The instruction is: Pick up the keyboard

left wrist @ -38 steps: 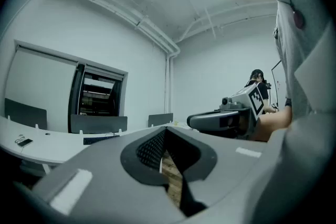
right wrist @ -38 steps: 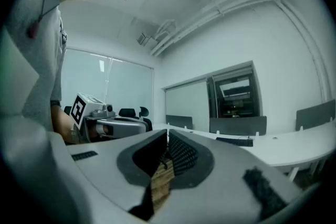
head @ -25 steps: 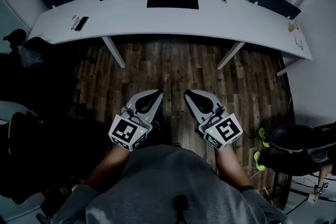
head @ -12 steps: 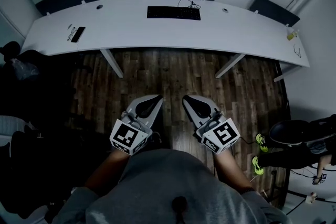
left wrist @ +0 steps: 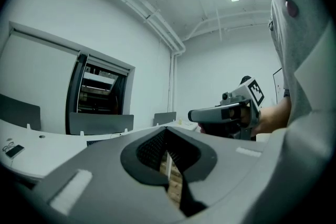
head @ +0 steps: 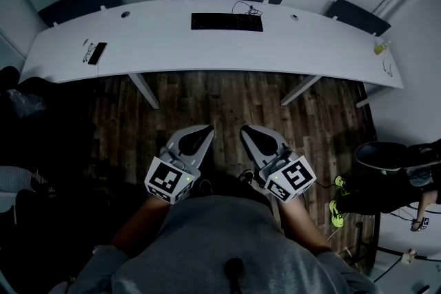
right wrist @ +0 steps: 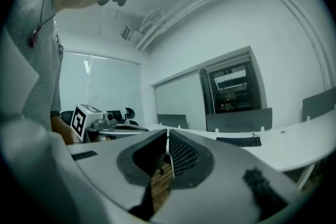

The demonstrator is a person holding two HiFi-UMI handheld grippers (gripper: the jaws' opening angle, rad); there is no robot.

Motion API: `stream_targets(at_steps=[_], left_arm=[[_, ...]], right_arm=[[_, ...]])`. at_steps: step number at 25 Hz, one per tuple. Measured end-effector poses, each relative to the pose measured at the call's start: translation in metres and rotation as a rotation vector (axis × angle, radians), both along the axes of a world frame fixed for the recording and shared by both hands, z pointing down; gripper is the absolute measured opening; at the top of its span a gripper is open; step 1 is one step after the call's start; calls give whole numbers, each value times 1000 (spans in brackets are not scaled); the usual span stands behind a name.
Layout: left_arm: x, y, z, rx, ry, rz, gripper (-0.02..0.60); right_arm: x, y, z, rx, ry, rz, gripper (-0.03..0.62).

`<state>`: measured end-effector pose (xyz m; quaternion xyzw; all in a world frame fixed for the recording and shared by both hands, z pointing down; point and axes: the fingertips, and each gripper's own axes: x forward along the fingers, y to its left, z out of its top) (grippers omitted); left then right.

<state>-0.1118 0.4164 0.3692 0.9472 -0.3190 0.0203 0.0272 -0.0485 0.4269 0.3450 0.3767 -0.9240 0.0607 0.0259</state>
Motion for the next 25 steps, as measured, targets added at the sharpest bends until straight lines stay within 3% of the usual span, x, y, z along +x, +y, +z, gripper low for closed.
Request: stream_targets(at_steps=[10, 25], left_arm=[[11, -53, 5, -4, 1, -44, 6], [55, -165, 4, -18, -44, -114, 5]], right_arm=[[25, -58, 8, -6, -20, 9, 23], [69, -173, 9, 5, 27, -89, 23]])
